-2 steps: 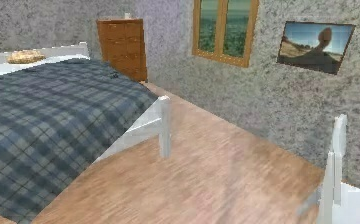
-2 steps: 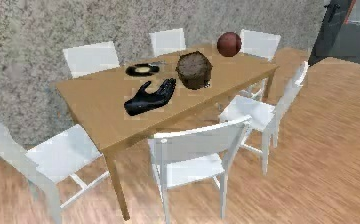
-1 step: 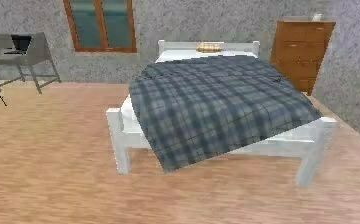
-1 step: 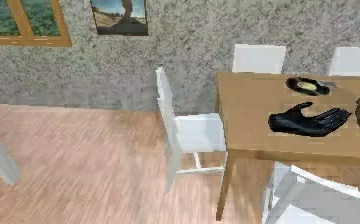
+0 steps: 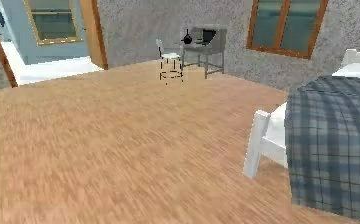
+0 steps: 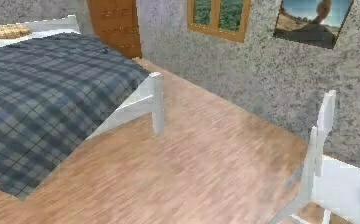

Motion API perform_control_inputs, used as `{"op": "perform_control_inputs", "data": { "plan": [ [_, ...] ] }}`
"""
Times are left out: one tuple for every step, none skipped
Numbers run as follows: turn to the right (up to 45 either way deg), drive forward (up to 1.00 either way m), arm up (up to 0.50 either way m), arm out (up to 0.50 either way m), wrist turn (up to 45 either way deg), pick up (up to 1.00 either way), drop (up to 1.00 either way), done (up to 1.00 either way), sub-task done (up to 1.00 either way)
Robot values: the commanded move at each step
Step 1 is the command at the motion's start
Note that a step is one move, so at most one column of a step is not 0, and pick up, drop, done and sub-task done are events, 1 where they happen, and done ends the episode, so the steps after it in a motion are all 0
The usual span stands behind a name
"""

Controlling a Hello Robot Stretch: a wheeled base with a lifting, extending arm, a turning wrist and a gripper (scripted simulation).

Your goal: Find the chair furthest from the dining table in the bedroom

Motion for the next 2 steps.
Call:
{"op": "perform_control_inputs", "data": {
  "plan": [
    [-45.0,0.0,0.0,0.0,0.0,0.0,0.0,0.0,0.0],
    [-39.0,0.0,0.0,0.0,0.0,0.0,0.0,0.0,0.0]
  ]
}}
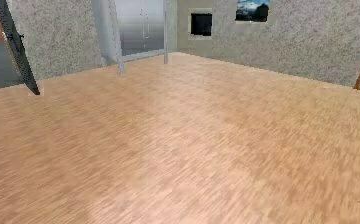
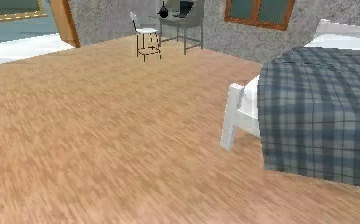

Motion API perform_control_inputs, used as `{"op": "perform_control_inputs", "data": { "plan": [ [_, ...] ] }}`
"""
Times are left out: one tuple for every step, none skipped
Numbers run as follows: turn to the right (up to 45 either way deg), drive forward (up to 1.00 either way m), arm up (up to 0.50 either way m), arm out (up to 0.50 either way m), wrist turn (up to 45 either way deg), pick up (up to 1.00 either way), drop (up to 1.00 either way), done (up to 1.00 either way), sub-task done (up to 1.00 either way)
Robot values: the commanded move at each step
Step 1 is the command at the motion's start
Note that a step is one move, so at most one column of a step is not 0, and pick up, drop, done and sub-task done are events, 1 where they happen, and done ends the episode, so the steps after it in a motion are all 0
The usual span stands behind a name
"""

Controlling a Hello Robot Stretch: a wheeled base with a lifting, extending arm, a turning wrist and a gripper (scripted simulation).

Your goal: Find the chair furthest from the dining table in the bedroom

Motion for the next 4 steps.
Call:
{"op": "perform_control_inputs", "data": {
  "plan": [
    [0.0,0.2,0.0,0.0,0.0,0.0,0.0,0.0,0.0],
    [-42.0,0.0,0.0,0.0,0.0,0.0,0.0,0.0,0.0],
    [-3.0,0.0,0.0,0.0,0.0,0.0,0.0,0.0,0.0],
    [0.0,1.0,0.0,0.0,0.0,0.0,0.0,0.0,0.0]
  ]
}}
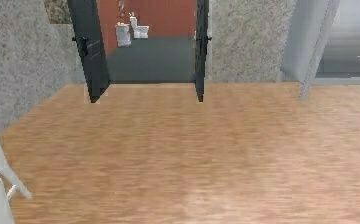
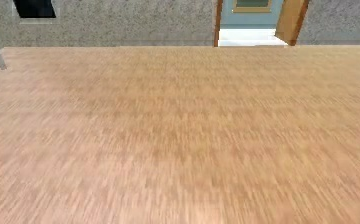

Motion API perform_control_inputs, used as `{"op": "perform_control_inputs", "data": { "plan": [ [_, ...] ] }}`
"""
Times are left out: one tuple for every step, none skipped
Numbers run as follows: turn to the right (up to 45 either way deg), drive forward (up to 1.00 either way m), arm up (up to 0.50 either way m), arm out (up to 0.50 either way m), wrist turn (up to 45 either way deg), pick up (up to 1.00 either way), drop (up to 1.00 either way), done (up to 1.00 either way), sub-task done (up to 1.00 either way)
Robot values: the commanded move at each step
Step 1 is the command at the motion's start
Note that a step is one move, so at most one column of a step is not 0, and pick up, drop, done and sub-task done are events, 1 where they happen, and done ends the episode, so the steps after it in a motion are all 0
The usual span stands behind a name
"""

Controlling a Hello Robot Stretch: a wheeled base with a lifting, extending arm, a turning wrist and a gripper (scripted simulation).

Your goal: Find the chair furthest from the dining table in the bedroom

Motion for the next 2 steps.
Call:
{"op": "perform_control_inputs", "data": {
  "plan": [
    [0.0,0.85,0.0,0.0,0.0,0.0,0.0,0.0,0.0],
    [-45.0,0.0,0.0,0.0,0.0,0.0,0.0,0.0,0.0]
  ]
}}
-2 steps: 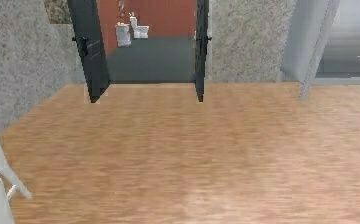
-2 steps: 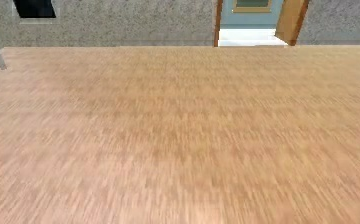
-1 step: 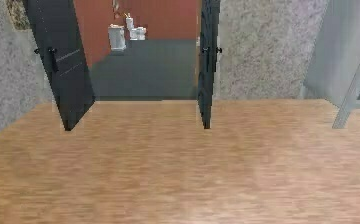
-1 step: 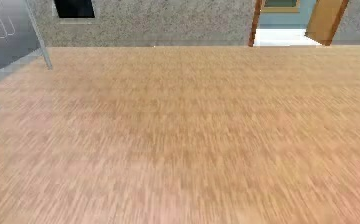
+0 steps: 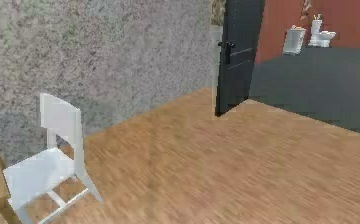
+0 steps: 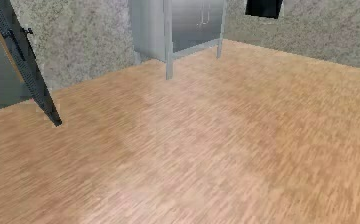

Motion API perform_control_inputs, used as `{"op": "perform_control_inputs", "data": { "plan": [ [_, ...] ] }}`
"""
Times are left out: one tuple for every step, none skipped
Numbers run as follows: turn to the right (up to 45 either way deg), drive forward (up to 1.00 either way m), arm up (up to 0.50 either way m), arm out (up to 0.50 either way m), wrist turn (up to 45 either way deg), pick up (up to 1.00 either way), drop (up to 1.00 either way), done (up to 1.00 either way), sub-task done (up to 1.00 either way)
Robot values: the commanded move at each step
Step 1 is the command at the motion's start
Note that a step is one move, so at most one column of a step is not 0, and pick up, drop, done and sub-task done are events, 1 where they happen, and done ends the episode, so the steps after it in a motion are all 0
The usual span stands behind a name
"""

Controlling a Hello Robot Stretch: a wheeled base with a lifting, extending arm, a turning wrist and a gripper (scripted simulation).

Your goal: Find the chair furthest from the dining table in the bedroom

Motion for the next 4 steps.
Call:
{"op": "perform_control_inputs", "data": {
  "plan": [
    [-18.0,0.0,0.0,0.0,0.0,0.0,0.0,0.0,0.0],
    [0.0,0.3,0.0,0.0,0.0,0.0,0.0,0.0,0.0],
    [18.0,0.0,0.0,0.0,0.0,0.0,0.0,0.0,0.0],
    [0.0,1.0,0.0,0.0,0.0,0.0,0.0,0.0,0.0]
  ]
}}
